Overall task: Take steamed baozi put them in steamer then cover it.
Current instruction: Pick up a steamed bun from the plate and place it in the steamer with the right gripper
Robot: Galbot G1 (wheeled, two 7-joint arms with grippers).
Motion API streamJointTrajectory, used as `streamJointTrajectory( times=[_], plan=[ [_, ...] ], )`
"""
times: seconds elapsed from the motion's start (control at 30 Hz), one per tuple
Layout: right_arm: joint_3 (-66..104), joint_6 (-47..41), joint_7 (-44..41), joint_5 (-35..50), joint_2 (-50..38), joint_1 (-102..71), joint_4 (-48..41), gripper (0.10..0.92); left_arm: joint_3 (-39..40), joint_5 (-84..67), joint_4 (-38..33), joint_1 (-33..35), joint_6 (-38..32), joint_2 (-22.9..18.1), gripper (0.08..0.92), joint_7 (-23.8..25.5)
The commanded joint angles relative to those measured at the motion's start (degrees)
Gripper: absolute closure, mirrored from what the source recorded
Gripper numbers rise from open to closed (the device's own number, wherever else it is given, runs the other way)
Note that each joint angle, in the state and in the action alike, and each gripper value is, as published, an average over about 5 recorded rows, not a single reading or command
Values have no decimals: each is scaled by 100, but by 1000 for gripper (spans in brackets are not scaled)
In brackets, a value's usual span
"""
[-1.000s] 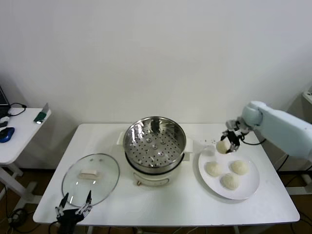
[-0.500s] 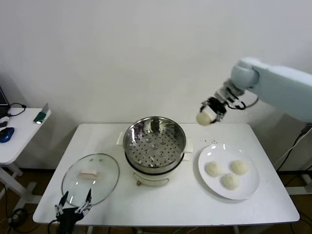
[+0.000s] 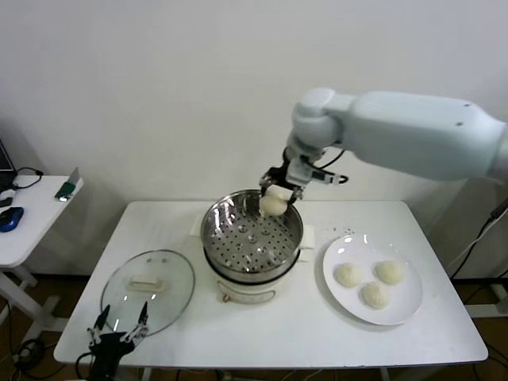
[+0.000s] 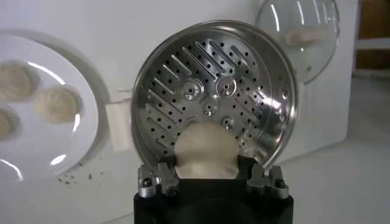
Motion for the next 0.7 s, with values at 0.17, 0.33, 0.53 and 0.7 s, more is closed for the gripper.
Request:
streamJointTrajectory(
  times=[0.17,0.33,0.53,0.7],
  plan=[
    [62,382,395,-1070,679,-1053,-1255,352,21,25,78,-29,-18,2,177,-6],
    [213,506,520,-1303,821,-1360,-1812,350,30,44,142,-62,-20,9,177,-10],
    [298,592,642,-1451,990,-1523,-2254,348,11,38,202,-94,-23,31,177,-13],
    [355,622,745,-1489,1155,-1621,-2536,348,8,39,220,-115,-24,27,177,-22]
  ],
)
